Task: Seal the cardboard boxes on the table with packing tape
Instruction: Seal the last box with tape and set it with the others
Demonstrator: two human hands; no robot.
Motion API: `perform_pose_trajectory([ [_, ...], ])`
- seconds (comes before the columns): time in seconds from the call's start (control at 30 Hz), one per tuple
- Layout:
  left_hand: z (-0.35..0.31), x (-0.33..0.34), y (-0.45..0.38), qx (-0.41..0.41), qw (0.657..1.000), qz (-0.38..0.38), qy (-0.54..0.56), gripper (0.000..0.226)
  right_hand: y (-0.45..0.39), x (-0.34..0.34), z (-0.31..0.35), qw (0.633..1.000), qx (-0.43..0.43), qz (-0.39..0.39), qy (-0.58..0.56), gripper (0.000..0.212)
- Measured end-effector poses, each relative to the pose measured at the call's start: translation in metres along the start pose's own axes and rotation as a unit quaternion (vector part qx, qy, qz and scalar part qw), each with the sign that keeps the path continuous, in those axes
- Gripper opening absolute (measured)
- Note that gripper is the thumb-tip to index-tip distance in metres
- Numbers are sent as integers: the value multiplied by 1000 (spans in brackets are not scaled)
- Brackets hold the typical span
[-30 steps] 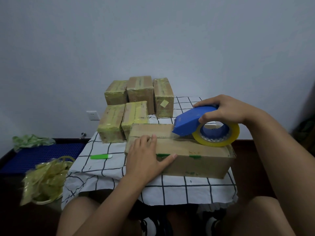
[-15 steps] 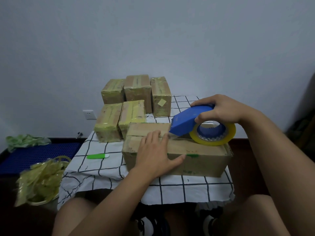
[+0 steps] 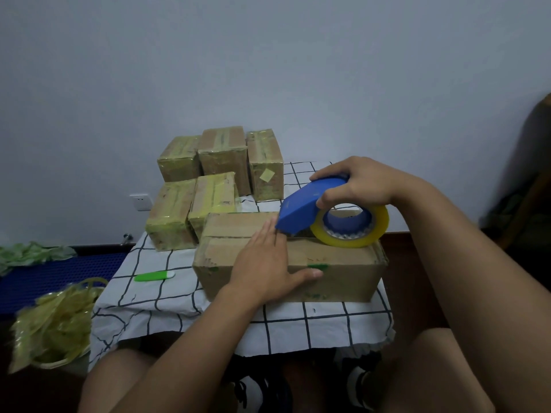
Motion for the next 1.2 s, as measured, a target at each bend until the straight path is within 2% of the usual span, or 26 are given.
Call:
perform_pose_trajectory([
  [0.17,3,1,0,-9,1000,2,2,114,4,-8,-6,1000,-10,23,-7,45],
  [0.33,2,3,4,-27,998,38,-29,121,23,-25,-28,1000,7,28,-5,45],
  [0.43,3,3,4,-30,998,44,-29,118,32,-33,-41,1000,20,22,-6,40],
  [0.63,1,3,5,-30,997,56,-31,105,33,-29,-40,999,26,23,-7,46],
  [0.8,1,6,3,-11,998,52,-44,102,34,-27,-35,999,32,20,-3,61],
  [0.93,-1,6,2,-2,997,55,-47,97,35,-26,-36,999,33,9,-13,48],
  [1.2,-10,7,-1,47,995,62,-67,95,33,-24,-36,999,34,-5,4,48],
])
Point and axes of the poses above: each hand's wrist, its own y-axis away from the middle knuckle, its own x-axis out of the palm, z = x × y, the point moved 7 cm from there along -y, towards the middle knuckle, and after that the axes turned 6 degrees about y, right-handed, at the moved point
